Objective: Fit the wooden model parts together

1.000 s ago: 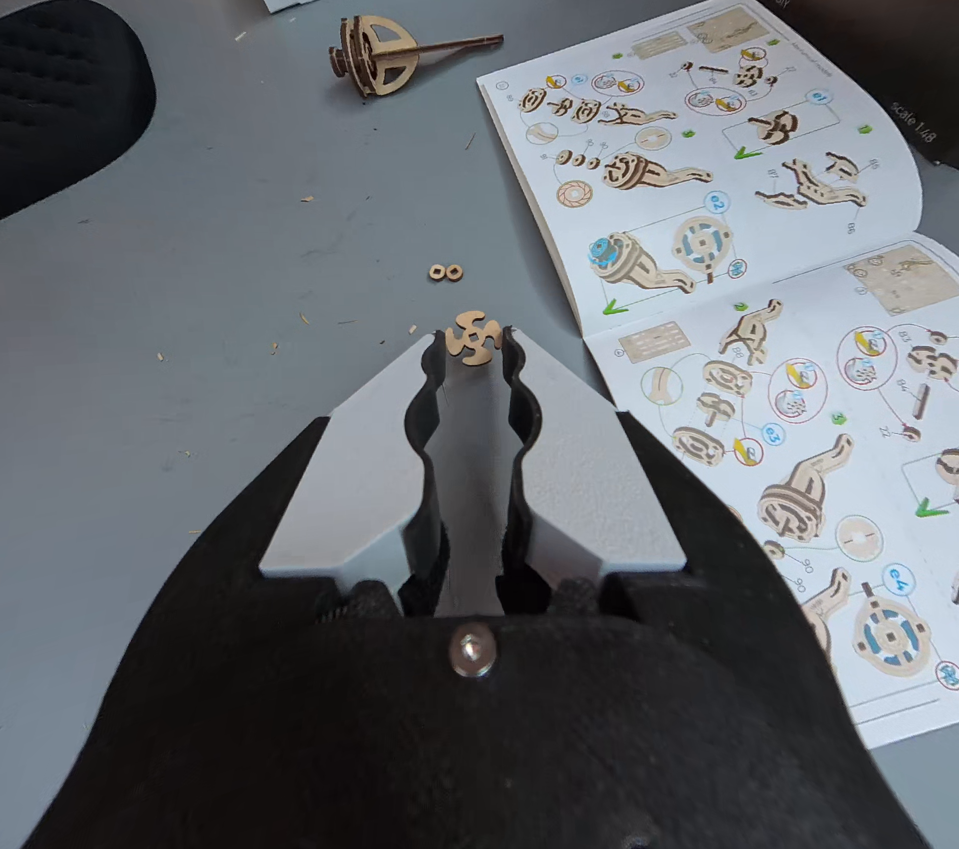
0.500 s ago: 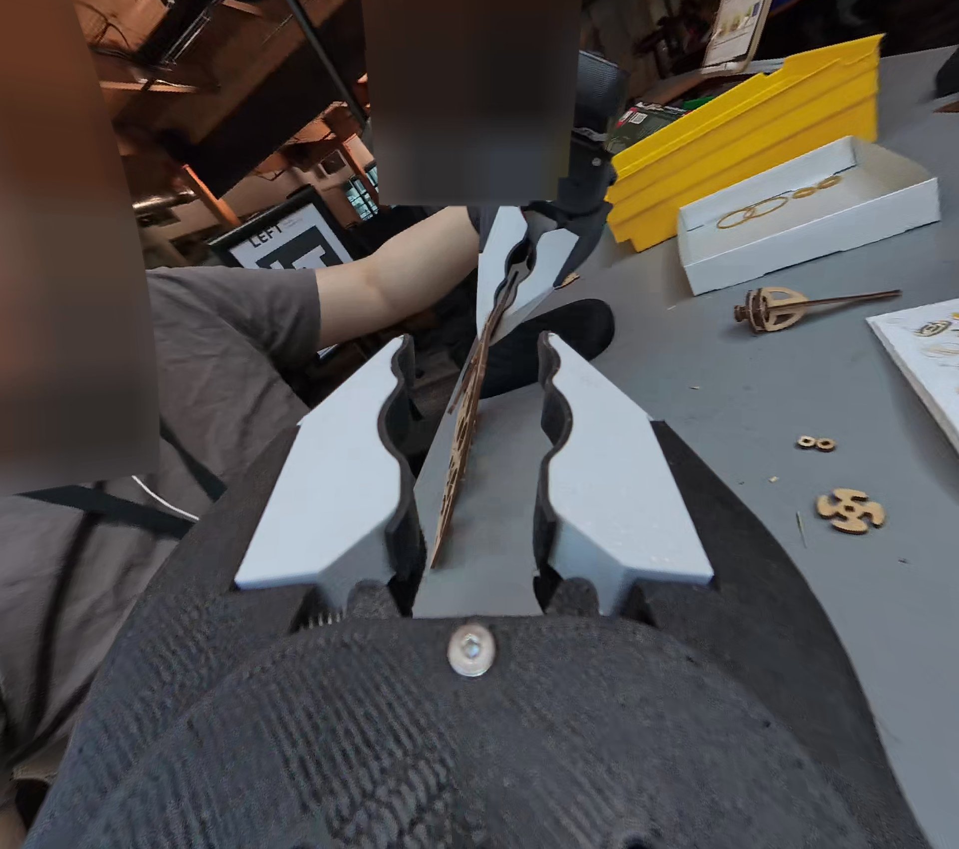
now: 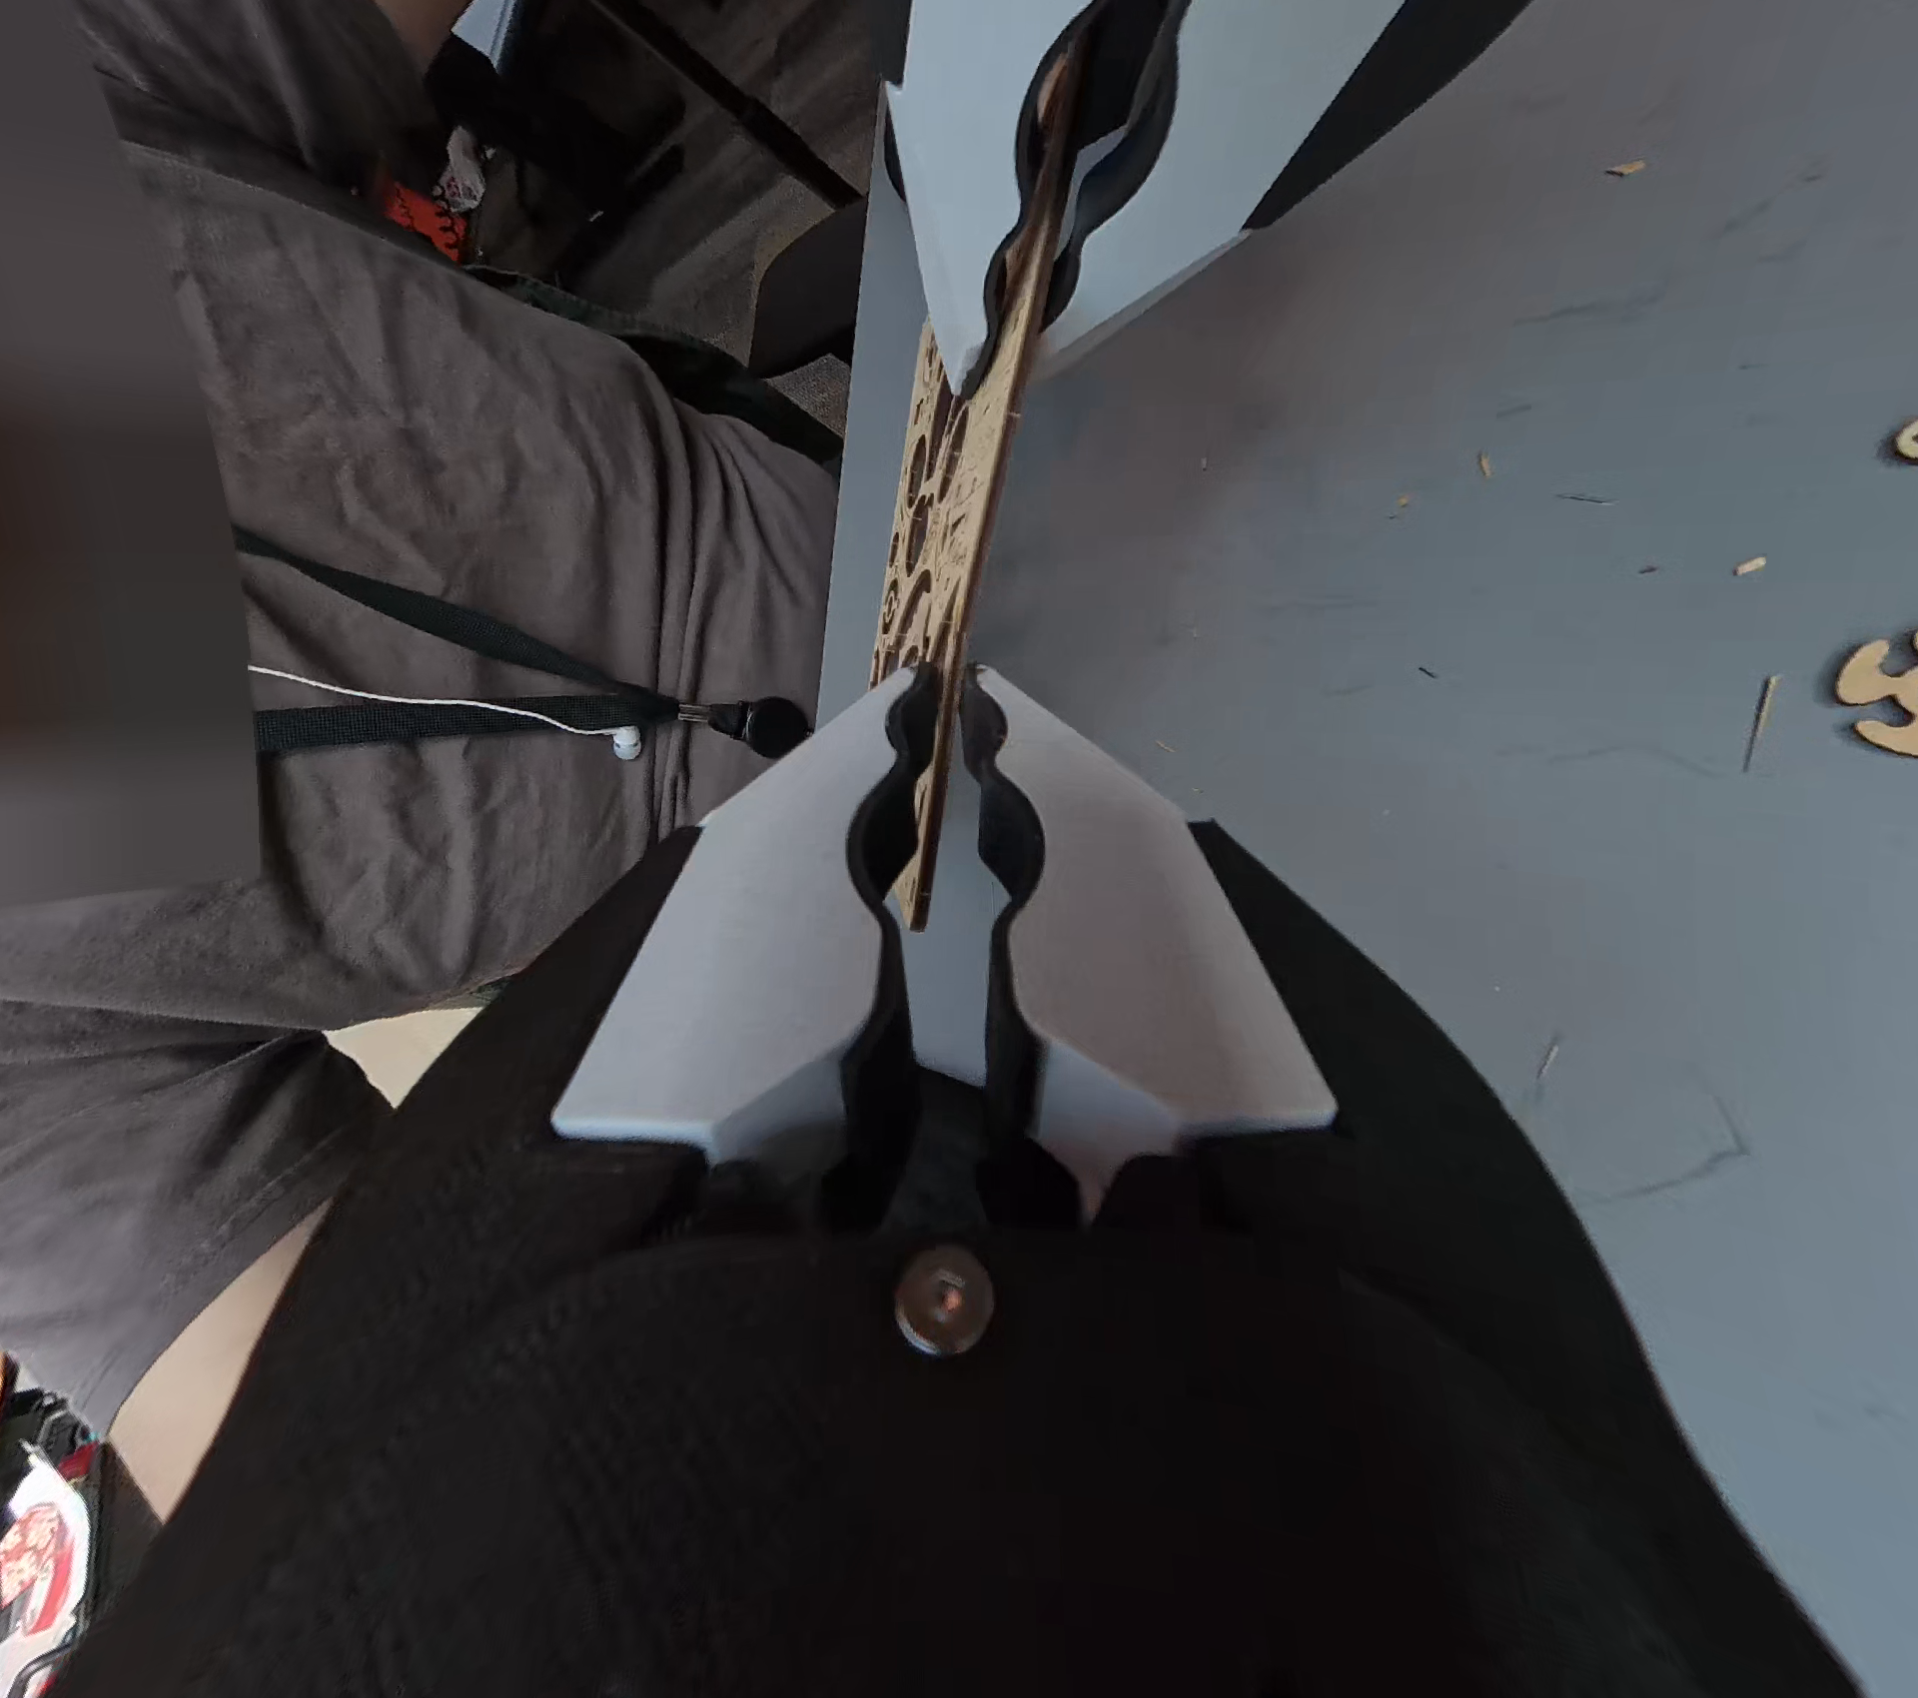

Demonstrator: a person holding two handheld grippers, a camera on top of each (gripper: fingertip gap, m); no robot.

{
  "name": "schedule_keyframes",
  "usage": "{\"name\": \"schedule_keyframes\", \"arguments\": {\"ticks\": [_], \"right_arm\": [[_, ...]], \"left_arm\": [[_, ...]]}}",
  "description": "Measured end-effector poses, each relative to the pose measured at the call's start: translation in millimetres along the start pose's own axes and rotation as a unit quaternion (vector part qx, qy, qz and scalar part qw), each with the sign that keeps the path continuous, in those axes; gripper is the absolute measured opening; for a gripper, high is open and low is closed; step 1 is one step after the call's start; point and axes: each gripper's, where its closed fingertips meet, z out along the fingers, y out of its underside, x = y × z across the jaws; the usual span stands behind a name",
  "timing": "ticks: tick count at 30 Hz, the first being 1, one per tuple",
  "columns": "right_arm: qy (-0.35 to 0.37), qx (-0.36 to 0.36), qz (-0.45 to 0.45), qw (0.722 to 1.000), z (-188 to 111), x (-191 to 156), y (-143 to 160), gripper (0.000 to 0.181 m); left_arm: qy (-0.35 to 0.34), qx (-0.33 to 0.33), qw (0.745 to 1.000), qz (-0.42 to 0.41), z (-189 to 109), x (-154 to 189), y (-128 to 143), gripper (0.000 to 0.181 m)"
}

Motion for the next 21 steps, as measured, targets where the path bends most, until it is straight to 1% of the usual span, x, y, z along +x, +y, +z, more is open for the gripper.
{"name": "schedule_keyframes", "arguments": {"ticks": [2, 3, 4, 6, 7, 9, 11, 13, 14, 16, 17, 19, 21], "right_arm": [[-0.004, 0.029, 0.016, 0.999, -2.7, 1.8, 0.8, 0.002], [-0.006, 0.044, 0.029, 0.999, -4.6, 3.4, 2.5, 0.002], [-0.008, 0.063, 0.043, 0.997, -6.6, 4.4, 4.6, 0.002], [-0.006, 0.1, 0.072, 0.992, -10.9, 5.3, 10.9, 0.001], [-0.007, 0.114, 0.077, 0.99, -11.9, 2.5, 15.0, 0.001], [0.022, 0.138, 0.092, 0.986, -13.2, 4.4, 24.2, 0.002], [0.032, 0.18, 0.131, 0.974, -16.8, 4.6, 28.5, 0.002], [0.026, 0.248, 0.182, 0.951, -24.6, 6.7, 28.5, 0.001], [0.031, 0.274, 0.204, 0.939, -27.4, 10.0, 32.1, 0.001], [0.047, 0.317, 0.226, 0.92, -30.1, 14.4, 39.5, 0.001], [0.058, 0.339, 0.243, 0.907, -31.1, 17.6, 43.4, 0.001], [0.067, 0.384, 0.267, 0.881, -33.8, 18.2, 47.2, 0.001], [0.09, 0.409, 0.28, 0.864, -34.1, 18.1, 51.5, 0.001]], "left_arm": [[0.01, 0.021, 1.0, 0.003, -2.5, -1.3, -4.1, 0.004], [0.015, 0.041, 0.999, 0.002, -6.1, -0.7, -8.0, 0.012], [0.009, 0.062, 0.998, 0.004, -10.9, -2.5, -11.1, 0.016], [-0.03, 0.11, 0.993, 0.04, -22.3, -8.7, -15.6, 0.019], [-0.061, 0.134, 0.987, 0.062, -29.3, -13.1, -17.4, 0.019], [-0.116, 0.201, 0.968, 0.092, -48.9, -17.6, -24.0, 0.027], [-0.162, 0.284, 0.938, 0.118, -73.1, -12.8, -31.1, 0.031], [-0.228, 0.347, 0.899, 0.137, -93.0, -8.5, -29.5, 0.035], [-0.266, 0.369, 0.879, 0.143, -99.1, -6.5, -25.6, 0.039], [-0.368, 0.396, 0.832, 0.127, -107.0, -10.9, -11.7, 0.036], [-0.408, 0.403, 0.809, 0.127, -103.7, -8.9, -5.3, 0.04], [-0.449, 0.42, 0.779, 0.121, -85.3, -0.8, 4.6, 0.05], [-0.467, 0.427, 0.767, 0.1, -61.1, 1.8, 15.2, 0.045]]}}
